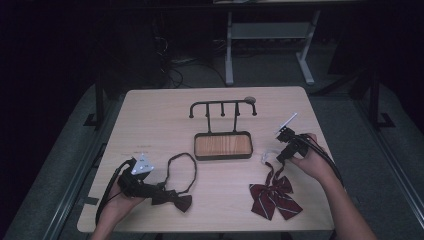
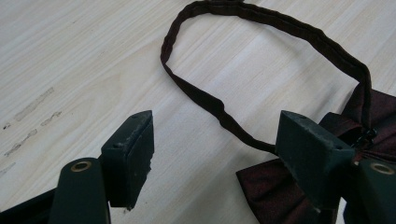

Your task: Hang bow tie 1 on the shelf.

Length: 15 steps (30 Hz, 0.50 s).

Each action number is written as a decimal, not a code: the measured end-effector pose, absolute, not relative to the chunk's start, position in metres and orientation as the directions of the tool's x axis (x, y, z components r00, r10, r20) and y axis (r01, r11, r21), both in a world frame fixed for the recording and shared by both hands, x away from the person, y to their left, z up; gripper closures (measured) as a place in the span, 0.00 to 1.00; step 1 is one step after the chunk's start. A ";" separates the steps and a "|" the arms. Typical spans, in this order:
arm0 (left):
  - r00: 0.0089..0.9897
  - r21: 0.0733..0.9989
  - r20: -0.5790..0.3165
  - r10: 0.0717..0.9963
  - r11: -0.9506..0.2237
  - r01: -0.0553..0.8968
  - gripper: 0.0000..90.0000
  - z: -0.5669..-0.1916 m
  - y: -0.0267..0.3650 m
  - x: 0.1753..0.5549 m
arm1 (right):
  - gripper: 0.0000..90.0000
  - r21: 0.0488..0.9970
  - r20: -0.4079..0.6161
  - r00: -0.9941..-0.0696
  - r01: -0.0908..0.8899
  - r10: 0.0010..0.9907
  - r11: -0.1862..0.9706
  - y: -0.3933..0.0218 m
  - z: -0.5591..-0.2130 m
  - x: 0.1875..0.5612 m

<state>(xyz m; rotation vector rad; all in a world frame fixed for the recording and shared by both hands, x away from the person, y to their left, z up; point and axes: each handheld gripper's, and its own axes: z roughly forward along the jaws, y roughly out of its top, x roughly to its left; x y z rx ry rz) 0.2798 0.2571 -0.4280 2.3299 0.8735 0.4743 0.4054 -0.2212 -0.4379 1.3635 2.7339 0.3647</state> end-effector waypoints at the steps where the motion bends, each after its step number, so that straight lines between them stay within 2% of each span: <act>1: 0.720 0.644 0.118 0.684 -0.604 0.469 0.32 -0.428 0.257 0.280 | 0.73 0.237 0.041 -0.605 0.779 0.795 0.581 -0.221 -0.438 0.405; 4: 0.719 0.646 0.119 0.685 -0.603 0.468 0.32 -0.427 0.258 0.280 | 0.73 0.224 0.035 -0.608 0.778 0.793 0.587 -0.219 -0.440 0.406; 15: 0.718 0.646 0.123 0.685 -0.605 0.466 0.32 -0.426 0.258 0.279 | 0.89 0.226 0.014 -0.611 0.773 0.792 0.593 -0.218 -0.441 0.405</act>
